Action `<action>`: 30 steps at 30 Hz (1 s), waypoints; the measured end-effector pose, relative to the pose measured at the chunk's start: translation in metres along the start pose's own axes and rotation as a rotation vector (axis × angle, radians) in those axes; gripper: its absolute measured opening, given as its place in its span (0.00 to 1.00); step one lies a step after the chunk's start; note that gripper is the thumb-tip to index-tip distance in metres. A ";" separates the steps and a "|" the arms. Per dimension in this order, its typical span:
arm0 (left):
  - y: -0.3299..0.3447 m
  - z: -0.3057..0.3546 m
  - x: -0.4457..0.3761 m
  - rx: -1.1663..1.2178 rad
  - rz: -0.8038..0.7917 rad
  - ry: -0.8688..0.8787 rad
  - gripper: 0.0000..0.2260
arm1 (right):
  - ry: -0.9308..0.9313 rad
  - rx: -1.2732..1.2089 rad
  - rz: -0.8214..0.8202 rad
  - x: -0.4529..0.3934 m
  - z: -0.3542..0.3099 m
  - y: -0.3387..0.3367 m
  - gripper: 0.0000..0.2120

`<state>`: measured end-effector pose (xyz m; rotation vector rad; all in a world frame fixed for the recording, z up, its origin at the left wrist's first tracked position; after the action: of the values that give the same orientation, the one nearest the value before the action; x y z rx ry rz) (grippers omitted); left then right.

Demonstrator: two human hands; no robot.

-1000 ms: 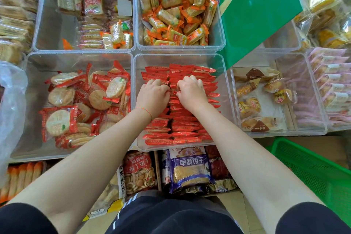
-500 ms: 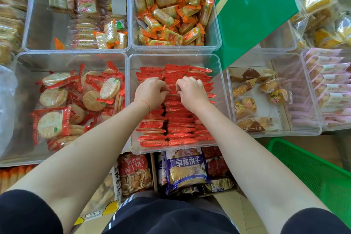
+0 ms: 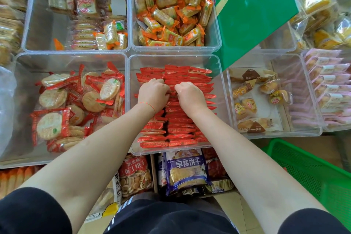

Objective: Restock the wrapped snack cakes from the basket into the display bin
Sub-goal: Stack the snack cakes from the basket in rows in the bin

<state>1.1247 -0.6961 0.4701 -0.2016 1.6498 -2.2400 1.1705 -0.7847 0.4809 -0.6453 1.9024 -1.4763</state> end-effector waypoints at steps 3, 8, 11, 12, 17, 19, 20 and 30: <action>0.000 -0.006 0.000 -0.094 -0.002 0.000 0.09 | -0.009 -0.016 -0.020 -0.003 -0.012 0.006 0.08; 0.004 -0.010 -0.003 -0.152 -0.049 -0.050 0.09 | -0.044 -0.006 -0.084 -0.005 -0.020 0.013 0.09; 0.006 -0.006 -0.005 -0.128 -0.067 -0.027 0.11 | -0.040 0.012 -0.098 -0.003 -0.010 0.011 0.09; 0.005 -0.006 -0.004 -0.122 -0.066 -0.017 0.11 | -0.045 0.022 -0.092 -0.003 -0.009 0.010 0.09; -0.003 -0.008 0.000 -0.135 -0.006 0.078 0.12 | -0.043 0.175 -0.042 -0.004 0.002 -0.004 0.11; -0.008 -0.010 -0.001 -0.117 0.019 0.083 0.12 | -0.018 0.242 -0.080 -0.005 0.014 -0.006 0.12; -0.012 -0.011 -0.002 -0.091 0.040 0.070 0.12 | 0.007 0.249 -0.093 -0.007 0.020 -0.008 0.11; -0.018 -0.019 -0.048 0.076 0.149 -0.067 0.12 | 0.141 0.040 0.006 -0.069 0.037 0.005 0.12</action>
<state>1.1597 -0.6576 0.4852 -0.1280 1.4913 -2.1562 1.2442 -0.7584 0.4827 -0.5286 1.9721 -1.5885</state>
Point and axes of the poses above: each hand's wrist, its own x-axis away from the middle knuckle, its own y-axis out of the palm, z = x × y, the point moved 8 cm from there along -x, towards the middle knuckle, and after that the axes turned 15 degrees about z, right-handed, at the moved point
